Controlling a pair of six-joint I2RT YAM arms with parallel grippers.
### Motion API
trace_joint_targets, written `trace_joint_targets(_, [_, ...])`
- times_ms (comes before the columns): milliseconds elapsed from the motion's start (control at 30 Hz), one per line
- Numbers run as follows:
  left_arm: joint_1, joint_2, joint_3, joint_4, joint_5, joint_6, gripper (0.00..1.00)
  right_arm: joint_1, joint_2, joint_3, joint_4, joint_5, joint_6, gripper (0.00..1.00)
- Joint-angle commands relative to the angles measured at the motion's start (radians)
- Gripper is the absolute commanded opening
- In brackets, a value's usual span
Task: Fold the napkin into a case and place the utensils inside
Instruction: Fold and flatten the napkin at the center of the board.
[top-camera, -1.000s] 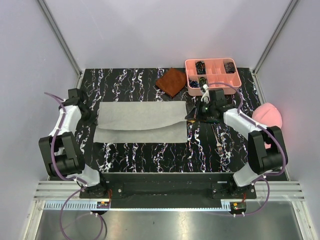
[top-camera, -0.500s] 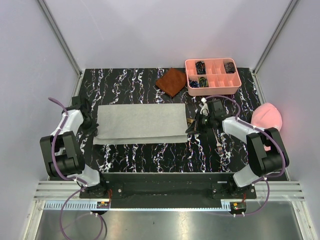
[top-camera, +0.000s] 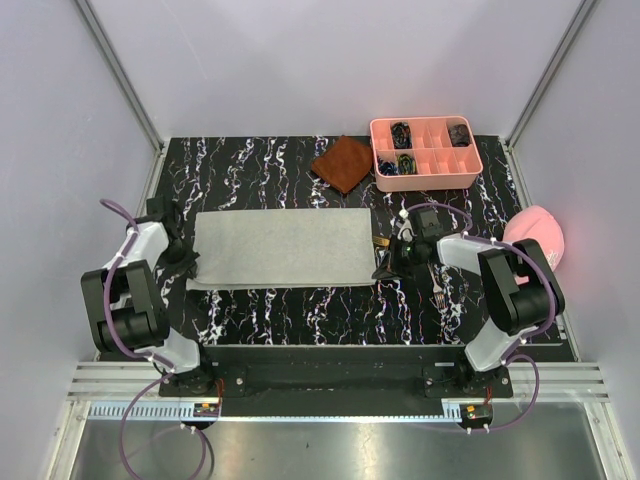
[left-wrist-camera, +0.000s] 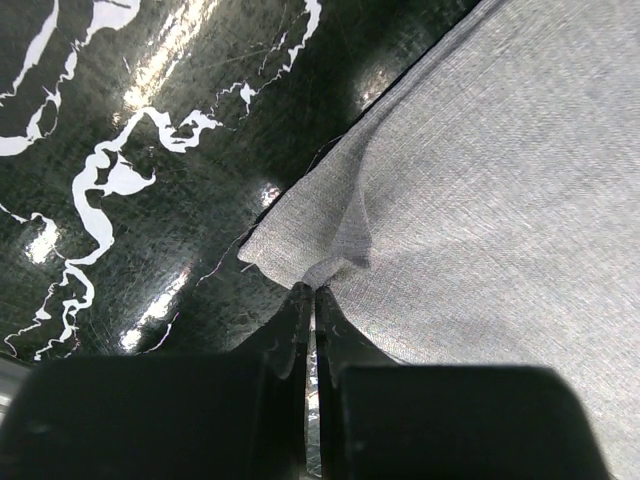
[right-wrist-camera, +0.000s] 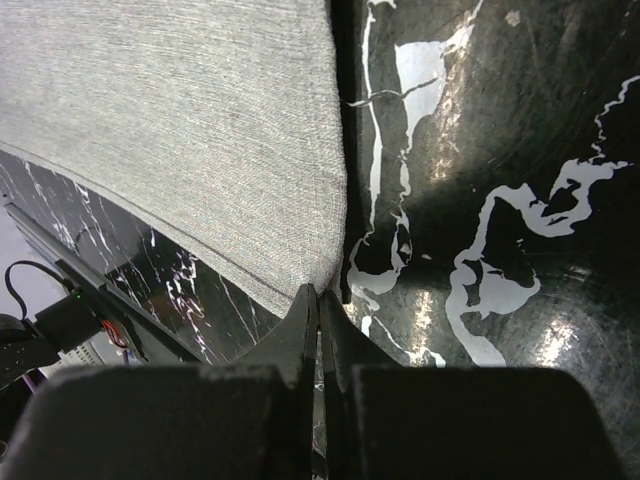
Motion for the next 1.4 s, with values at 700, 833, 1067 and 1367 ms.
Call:
trace_joint_targets(700, [0.025,-0.108,-0.016,-0.057,-0.065,-0.082,0.0,0.006,0.04,0.028,0.035,0.003,0.013,0.0])
trace_joint_targets(833, [0.026,-0.057,-0.019,-0.053,-0.082,-0.097,0.0,0.006,0.043,0.028,0.038,0.0,0.015,0.0])
trace_joint_targets(1067, [0.033,0.012,-0.056,-0.024,-0.099,-0.131,0.0,0.006,0.047,0.03,0.047,-0.004,0.021,0.0])
trace_joint_targets(1367, [0.042,0.032,-0.079,-0.011,-0.111,-0.148,0.0,0.006,0.047,0.027,0.051,-0.009,0.024,0.0])
